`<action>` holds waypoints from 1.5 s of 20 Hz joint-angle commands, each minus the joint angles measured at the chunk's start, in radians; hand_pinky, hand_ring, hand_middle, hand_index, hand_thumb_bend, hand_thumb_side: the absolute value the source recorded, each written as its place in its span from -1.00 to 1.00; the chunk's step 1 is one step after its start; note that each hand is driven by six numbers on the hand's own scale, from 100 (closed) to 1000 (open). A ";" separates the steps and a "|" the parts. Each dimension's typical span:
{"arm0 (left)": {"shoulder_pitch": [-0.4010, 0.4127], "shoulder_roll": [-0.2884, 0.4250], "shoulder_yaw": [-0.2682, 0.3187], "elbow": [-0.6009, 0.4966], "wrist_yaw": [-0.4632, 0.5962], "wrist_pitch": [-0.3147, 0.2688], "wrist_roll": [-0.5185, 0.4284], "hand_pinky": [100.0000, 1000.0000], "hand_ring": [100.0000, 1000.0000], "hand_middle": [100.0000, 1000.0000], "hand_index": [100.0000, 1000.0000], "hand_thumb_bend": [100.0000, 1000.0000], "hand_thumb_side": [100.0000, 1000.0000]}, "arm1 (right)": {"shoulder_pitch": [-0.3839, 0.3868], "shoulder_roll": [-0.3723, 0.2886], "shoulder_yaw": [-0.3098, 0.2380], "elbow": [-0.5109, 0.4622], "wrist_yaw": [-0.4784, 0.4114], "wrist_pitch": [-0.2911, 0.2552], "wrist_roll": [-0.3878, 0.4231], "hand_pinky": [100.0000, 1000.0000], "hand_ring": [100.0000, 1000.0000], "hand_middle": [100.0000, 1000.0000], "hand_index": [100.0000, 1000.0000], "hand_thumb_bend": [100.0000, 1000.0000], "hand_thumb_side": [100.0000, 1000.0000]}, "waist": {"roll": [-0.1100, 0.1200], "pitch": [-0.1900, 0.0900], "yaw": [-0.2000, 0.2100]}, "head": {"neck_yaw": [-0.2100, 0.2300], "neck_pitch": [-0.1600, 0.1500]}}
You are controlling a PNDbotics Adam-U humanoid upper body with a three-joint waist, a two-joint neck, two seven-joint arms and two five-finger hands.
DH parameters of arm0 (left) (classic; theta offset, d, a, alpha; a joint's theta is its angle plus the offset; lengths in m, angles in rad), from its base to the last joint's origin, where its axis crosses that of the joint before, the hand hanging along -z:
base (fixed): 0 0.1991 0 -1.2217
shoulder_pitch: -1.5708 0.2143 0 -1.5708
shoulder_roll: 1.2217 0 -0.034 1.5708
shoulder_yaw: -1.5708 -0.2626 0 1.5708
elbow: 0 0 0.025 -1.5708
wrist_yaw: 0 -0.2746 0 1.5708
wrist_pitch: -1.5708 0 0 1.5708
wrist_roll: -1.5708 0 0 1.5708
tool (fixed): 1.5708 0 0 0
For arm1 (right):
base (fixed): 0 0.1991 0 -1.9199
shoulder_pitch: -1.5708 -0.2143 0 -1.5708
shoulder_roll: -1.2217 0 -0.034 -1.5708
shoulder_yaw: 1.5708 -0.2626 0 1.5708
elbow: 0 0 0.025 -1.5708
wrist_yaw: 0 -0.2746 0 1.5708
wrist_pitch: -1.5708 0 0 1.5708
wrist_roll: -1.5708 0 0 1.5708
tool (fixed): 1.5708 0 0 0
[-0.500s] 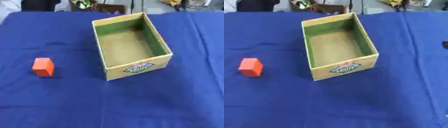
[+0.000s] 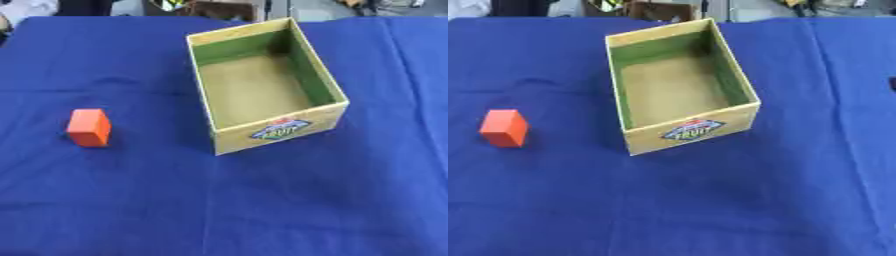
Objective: Pick up objects on the table and place them in the box.
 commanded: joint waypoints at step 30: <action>0.148 0.830 -0.122 0.508 -0.785 0.097 -0.417 0.25 0.65 0.61 1.00 0.49 1.00 | -0.003 -0.056 -0.003 -0.022 0.017 -0.004 -0.017 0.51 0.37 0.06 0.38 -1.00 0.55 | 0.028 -0.012 -0.014 | -0.017 -0.057</action>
